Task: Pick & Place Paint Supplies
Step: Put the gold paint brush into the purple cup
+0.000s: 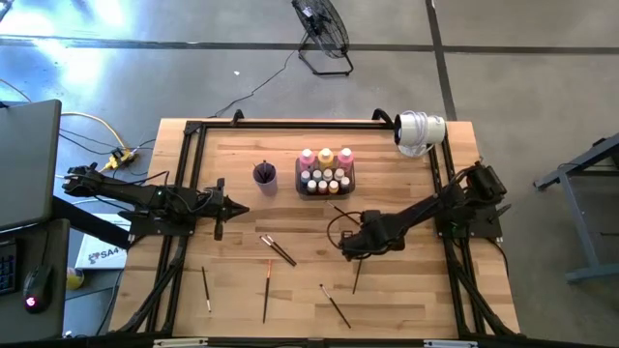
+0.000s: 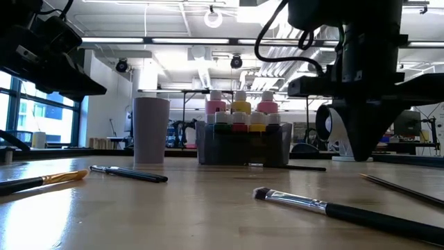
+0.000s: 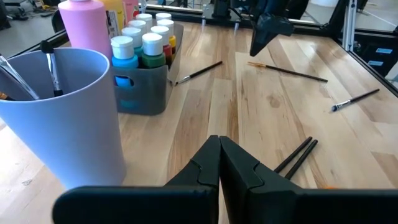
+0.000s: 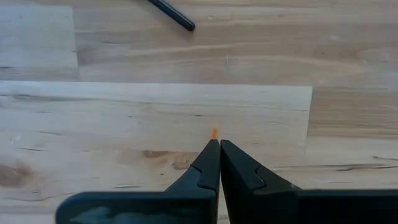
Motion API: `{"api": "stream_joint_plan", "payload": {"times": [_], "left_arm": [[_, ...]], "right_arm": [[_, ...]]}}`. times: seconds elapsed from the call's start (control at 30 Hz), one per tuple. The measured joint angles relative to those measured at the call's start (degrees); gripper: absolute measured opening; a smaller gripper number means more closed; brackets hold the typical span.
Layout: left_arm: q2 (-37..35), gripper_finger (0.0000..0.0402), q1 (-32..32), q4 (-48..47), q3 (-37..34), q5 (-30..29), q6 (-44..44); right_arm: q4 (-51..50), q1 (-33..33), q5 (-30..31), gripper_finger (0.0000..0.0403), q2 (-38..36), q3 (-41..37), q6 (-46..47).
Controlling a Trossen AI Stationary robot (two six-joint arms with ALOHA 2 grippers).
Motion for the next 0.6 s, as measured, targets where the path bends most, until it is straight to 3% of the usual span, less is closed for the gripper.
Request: {"api": "stream_joint_plan", "payload": {"times": [0.6], "left_arm": [[0.0,0.0,0.0,-0.1,0.0,0.0,0.0]], "right_arm": [[0.0,0.0,0.3,0.0011,0.0,0.0,-0.4]]}}
